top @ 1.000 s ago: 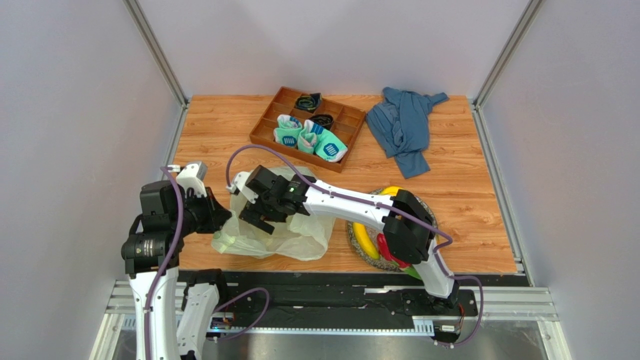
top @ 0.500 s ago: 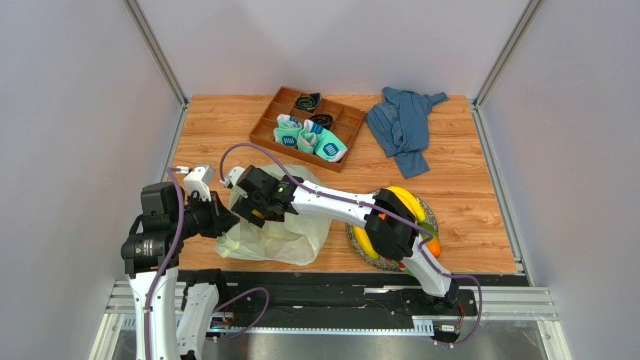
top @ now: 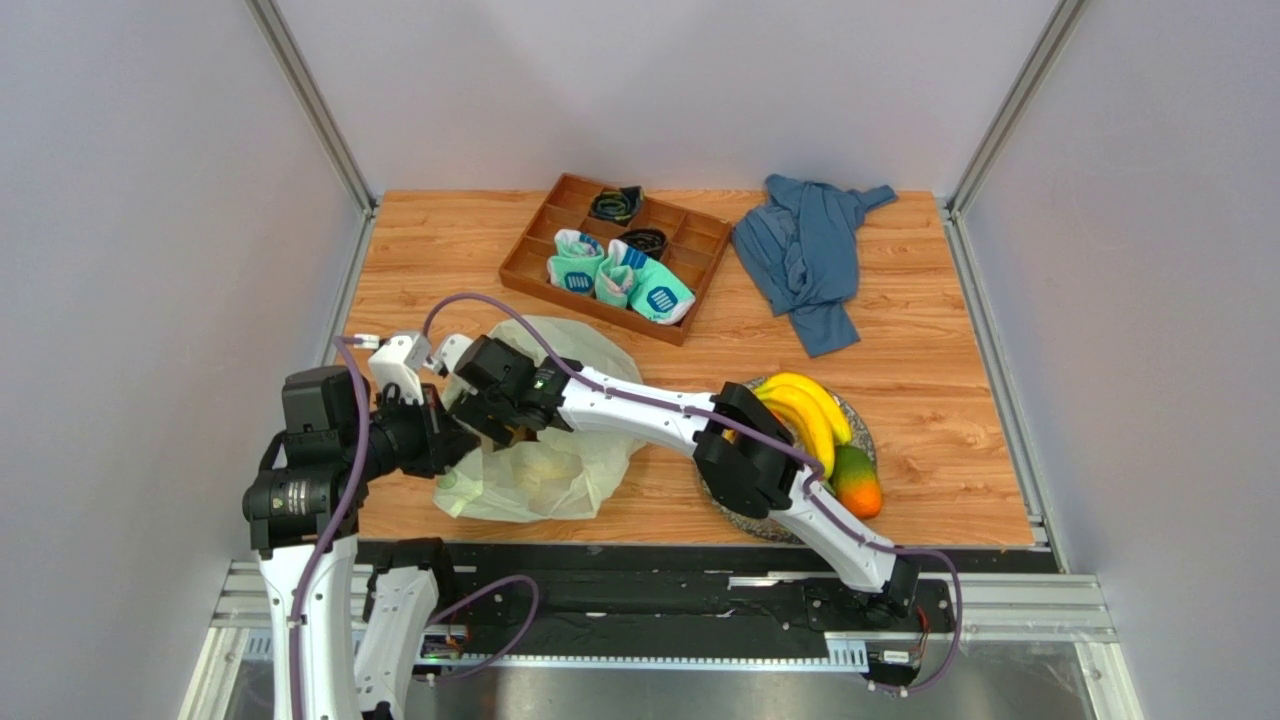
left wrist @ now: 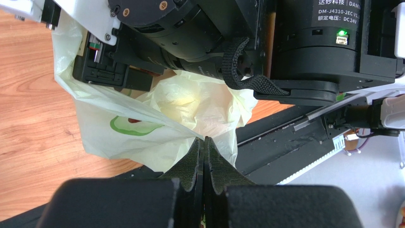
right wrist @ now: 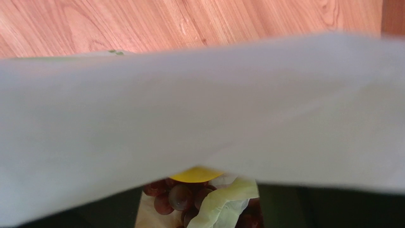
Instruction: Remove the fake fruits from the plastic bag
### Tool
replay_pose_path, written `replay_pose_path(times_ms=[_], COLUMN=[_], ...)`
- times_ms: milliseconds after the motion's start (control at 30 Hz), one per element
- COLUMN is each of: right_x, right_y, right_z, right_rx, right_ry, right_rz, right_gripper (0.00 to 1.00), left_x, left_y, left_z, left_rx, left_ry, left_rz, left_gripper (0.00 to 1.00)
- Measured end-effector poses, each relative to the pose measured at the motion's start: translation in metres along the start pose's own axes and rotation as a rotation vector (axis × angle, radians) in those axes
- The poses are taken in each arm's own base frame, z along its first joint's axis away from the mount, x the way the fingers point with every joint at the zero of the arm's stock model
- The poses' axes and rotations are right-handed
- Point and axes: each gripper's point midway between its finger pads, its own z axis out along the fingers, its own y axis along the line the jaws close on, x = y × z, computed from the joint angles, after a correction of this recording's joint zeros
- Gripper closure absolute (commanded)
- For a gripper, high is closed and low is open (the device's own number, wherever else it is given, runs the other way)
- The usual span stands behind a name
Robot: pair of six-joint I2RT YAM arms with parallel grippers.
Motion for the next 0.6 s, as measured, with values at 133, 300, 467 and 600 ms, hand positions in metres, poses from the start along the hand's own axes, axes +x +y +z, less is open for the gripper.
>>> replay_pose_path(times_ms=[133,300,467,600], right_x=[-0.006,-0.023,-0.008,-0.003], right_y=[-0.003,-0.006,0.001,0.001], right_z=[0.000,-0.025,-0.058,-0.099], right_rx=[-0.008,-0.093,-0.264,-0.354], right_ry=[-0.020,-0.059,-0.005,0.011], right_rz=[-0.053,-0.098,-0.092,-0.104], right_gripper=[0.68,0.81,0.84,0.83], left_x=[0.000,-0.001,-0.006,-0.020], left_y=[-0.003,-0.004,-0.003,0.000], left_z=[0.000,0.003,0.007,0.014], left_rx=[0.015,0.030,0.039,0.044], left_ry=[-0.003,-0.007,-0.025,-0.045], left_rz=[0.003,0.001,0.002,0.001], left_gripper=[1.00,1.00,1.00,1.00])
